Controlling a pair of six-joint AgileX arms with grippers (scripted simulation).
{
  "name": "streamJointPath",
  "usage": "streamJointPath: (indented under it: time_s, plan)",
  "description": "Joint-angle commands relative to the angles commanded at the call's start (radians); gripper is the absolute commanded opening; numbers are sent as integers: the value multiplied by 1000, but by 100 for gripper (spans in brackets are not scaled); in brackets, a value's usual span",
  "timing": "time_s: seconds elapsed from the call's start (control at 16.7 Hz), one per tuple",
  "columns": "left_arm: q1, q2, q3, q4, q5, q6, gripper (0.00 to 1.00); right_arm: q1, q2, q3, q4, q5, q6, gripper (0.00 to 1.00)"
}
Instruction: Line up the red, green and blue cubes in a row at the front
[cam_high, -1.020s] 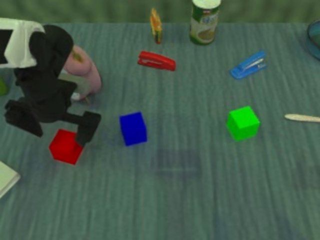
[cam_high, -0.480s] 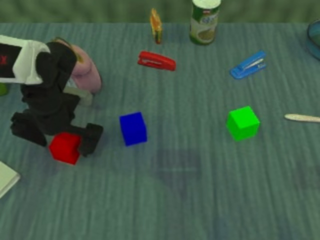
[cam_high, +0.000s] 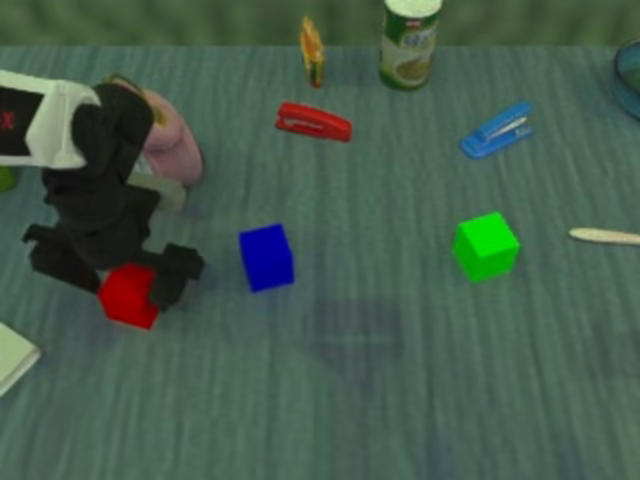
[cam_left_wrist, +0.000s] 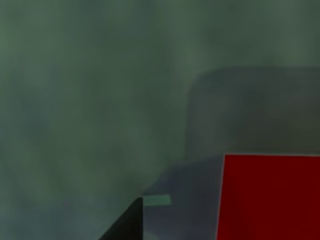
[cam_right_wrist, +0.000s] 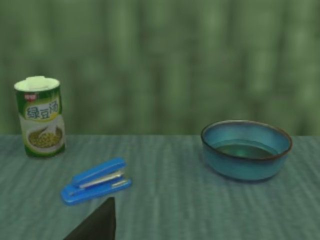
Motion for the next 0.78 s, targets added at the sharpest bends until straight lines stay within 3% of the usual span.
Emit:
streamJointPath:
  time_s: [0.3,0.78]
  plan:
    - [0,0,0,0,0,0,2,0,0,0,0,0,0,100]
    - [0,0,0,0,0,0,0,0,0,0,0,0,0,100]
